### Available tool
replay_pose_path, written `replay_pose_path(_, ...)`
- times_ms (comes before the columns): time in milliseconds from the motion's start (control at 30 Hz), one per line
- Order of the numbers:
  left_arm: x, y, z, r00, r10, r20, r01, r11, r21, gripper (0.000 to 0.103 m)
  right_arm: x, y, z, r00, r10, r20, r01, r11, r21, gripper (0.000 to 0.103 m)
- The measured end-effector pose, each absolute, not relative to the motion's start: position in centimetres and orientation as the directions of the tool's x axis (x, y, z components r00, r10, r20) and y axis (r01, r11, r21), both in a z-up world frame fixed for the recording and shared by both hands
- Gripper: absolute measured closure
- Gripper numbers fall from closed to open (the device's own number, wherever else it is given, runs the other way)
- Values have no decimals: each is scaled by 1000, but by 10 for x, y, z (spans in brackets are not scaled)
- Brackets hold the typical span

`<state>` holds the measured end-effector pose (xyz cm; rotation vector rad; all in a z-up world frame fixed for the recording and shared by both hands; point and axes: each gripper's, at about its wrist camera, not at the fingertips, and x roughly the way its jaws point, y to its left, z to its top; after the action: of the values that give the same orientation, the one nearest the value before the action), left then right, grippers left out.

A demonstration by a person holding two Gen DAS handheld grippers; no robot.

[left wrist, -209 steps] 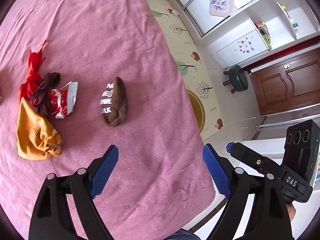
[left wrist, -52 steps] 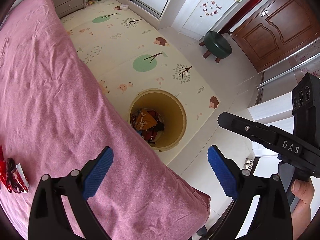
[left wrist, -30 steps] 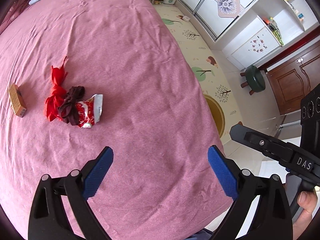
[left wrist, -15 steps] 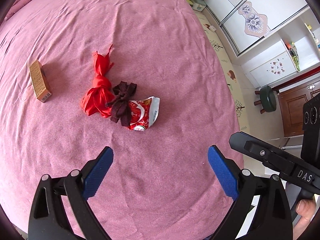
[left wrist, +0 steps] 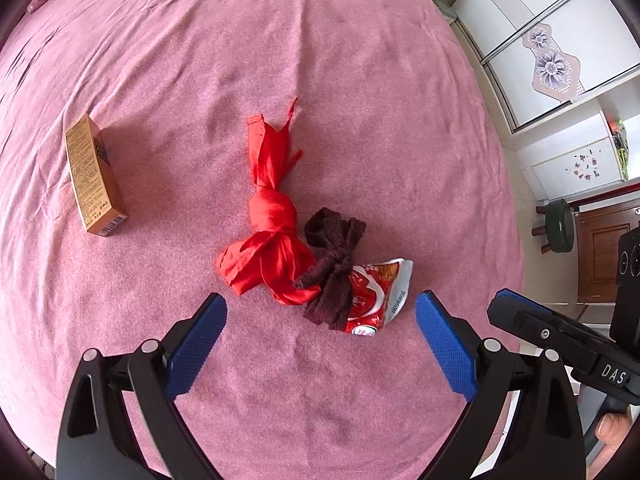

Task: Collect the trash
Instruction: 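Move both tools back to the red cloth and wrapper on the bed, then grasp the red cloth with the left tool while the right tool grasps the red-and-white wrapper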

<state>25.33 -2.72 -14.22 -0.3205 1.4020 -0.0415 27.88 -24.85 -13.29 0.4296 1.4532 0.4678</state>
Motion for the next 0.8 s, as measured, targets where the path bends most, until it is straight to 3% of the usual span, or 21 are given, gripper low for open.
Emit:
replay_pose_path(467, 317, 5, -213, 115, -229, -967, -277, 927, -253, 8, 301, -234, -190, -50, 540, -840, 8, 842, 540, 49)
replay_pose_path(633, 323, 5, -235, 73, -250, -965, -314, 913, -260, 8, 302, -233, -204, -82, 538, -839, 14, 842, 539, 45)
replay_pose_path(800, 317, 5, -239, 79, -223, -972, -343, 909, -237, 16, 302, -230, -218, -123, 558, -820, 33, 829, 559, 43)
